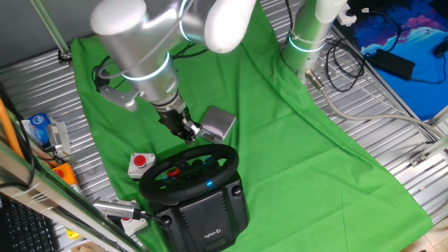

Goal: Rotate the steering wheel 90 degrees counterclockwise

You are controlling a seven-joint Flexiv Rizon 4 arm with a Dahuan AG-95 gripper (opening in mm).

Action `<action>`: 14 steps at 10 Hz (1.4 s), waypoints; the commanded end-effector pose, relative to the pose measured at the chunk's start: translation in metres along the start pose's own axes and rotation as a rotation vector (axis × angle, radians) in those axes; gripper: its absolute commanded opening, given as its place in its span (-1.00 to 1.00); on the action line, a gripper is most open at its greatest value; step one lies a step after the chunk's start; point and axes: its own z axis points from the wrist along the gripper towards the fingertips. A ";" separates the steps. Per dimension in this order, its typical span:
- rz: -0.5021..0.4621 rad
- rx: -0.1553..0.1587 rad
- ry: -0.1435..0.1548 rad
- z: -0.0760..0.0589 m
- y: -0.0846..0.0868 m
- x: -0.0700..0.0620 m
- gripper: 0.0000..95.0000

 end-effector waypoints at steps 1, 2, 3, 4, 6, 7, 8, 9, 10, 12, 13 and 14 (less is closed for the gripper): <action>-0.019 -0.028 -0.012 0.002 -0.005 0.005 -1.00; -0.026 -0.031 -0.014 0.003 -0.008 0.006 -1.00; -0.028 -0.036 -0.017 0.004 -0.009 0.006 -1.00; -0.031 -0.042 -0.021 0.004 -0.010 0.007 -1.00; -0.023 -0.033 -0.014 0.004 -0.010 0.008 -1.00; -0.023 -0.038 -0.019 0.004 -0.010 0.008 -1.00; -0.016 -0.045 -0.027 0.004 -0.010 0.008 -1.00; -0.013 -0.045 -0.025 0.004 -0.010 0.008 -1.00; 0.005 -0.047 -0.029 0.004 -0.010 0.008 -1.00; 0.095 -0.108 -0.062 0.004 -0.010 0.008 -1.00; 0.136 -0.106 -0.059 0.004 -0.010 0.008 -1.00; 0.158 -0.107 -0.058 0.004 -0.010 0.008 -1.00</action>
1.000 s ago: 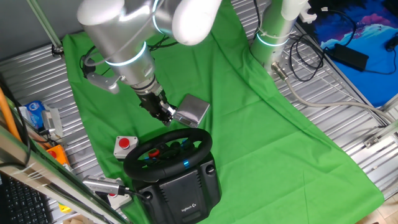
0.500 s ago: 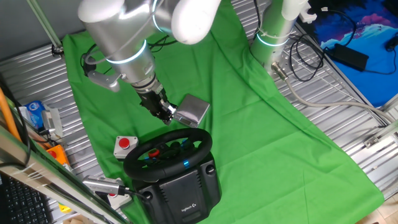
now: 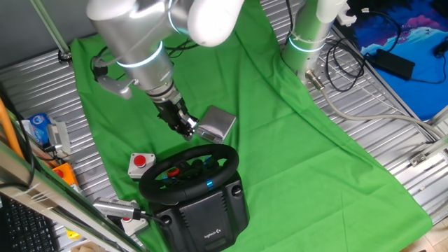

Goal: Rotate the steering wheel 90 degrees counterclockwise

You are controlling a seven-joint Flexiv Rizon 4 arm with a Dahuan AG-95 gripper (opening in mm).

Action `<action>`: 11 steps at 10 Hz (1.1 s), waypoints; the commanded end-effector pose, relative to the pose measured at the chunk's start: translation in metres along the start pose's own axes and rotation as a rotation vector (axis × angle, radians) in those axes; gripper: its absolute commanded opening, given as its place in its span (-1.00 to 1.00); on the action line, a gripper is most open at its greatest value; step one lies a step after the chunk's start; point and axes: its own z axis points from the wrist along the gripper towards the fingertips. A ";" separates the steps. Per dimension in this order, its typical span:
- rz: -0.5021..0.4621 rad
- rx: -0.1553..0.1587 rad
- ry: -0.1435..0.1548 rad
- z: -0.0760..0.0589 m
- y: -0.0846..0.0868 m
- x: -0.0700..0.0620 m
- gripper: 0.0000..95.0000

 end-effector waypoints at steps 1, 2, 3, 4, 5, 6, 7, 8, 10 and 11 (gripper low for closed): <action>0.090 -0.013 -0.010 0.000 0.001 0.000 -1.00; 0.101 -0.016 -0.011 0.000 0.001 0.000 -1.00; 0.096 -0.021 -0.012 0.000 0.001 0.000 -1.00; 0.095 -0.023 -0.010 0.000 0.001 0.000 -1.00; 0.071 -0.027 -0.002 -0.001 -0.001 0.002 -1.00; 0.064 -0.031 0.008 -0.004 -0.010 0.007 -1.00; 0.045 -0.034 0.015 -0.006 -0.025 0.012 -1.00; 0.011 -0.034 0.016 -0.007 -0.045 0.018 -1.00; -0.036 -0.033 0.014 0.000 -0.081 0.029 -1.00; -0.057 -0.034 0.012 0.005 -0.095 0.032 -1.00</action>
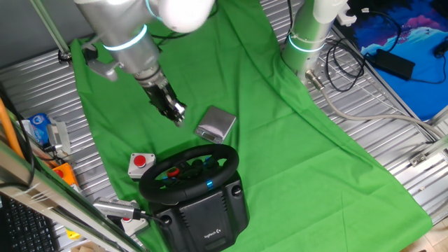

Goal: Rotate the steering wheel 90 degrees counterclockwise

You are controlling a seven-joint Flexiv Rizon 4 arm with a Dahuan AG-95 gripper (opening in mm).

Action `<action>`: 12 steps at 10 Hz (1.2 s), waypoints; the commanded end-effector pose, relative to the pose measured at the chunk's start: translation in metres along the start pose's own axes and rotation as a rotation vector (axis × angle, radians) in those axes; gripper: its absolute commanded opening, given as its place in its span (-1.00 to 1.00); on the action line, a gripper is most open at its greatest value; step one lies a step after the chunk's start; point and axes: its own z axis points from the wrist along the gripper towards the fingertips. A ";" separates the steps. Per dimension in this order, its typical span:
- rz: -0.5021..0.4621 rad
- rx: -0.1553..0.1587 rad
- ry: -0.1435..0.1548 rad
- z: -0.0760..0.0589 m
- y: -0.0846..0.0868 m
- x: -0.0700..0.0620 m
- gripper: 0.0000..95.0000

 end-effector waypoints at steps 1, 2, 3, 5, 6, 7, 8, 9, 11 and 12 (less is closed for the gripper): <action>-0.079 -0.004 -0.004 0.015 -0.043 0.012 -1.00; -0.095 -0.004 -0.004 0.018 -0.050 0.014 -1.00; -0.100 -0.006 -0.005 0.021 -0.054 0.016 -1.00; -0.086 -0.004 0.002 0.016 -0.048 0.016 -1.00; -0.040 -0.011 -0.008 0.014 -0.042 0.015 -1.00; -0.013 -0.026 -0.024 0.014 -0.042 0.015 -1.00; 0.044 -0.037 -0.028 0.014 -0.042 0.015 -1.00; 0.076 -0.028 -0.024 0.014 -0.042 0.015 -1.00; 0.132 -0.022 -0.021 0.014 -0.042 0.015 -1.00; 0.120 -0.024 -0.020 0.014 -0.042 0.015 -1.00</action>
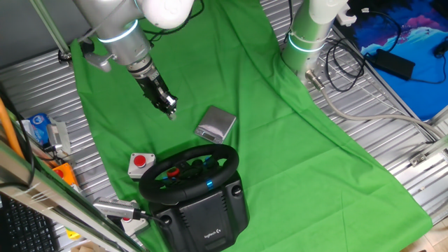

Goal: Rotate the steering wheel 90 degrees counterclockwise

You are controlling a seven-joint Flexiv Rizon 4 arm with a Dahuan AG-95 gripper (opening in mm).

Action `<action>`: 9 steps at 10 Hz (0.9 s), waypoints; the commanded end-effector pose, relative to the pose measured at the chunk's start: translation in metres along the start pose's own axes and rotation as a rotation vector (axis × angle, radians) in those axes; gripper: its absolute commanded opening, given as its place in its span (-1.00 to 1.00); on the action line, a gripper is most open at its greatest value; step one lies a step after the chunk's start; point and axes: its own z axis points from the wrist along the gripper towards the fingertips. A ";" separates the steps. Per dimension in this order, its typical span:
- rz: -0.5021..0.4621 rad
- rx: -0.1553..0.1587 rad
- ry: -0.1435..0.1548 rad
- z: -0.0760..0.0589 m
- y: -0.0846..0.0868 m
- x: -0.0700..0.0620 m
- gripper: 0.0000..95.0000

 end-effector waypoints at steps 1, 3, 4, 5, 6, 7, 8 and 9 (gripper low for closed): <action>0.034 0.006 0.002 0.000 0.000 0.001 -1.00; -0.013 0.043 0.015 0.000 -0.018 0.003 -1.00; -0.034 0.044 0.014 0.002 -0.037 0.004 -1.00; -0.048 0.046 0.013 0.006 -0.055 0.004 -1.00; -0.064 0.048 0.011 0.011 -0.078 0.005 -1.00; -0.067 0.052 0.012 0.014 -0.090 0.006 -1.00; -0.093 0.058 0.013 0.018 -0.105 0.006 -1.00; -0.094 0.060 0.016 0.020 -0.111 0.007 -1.00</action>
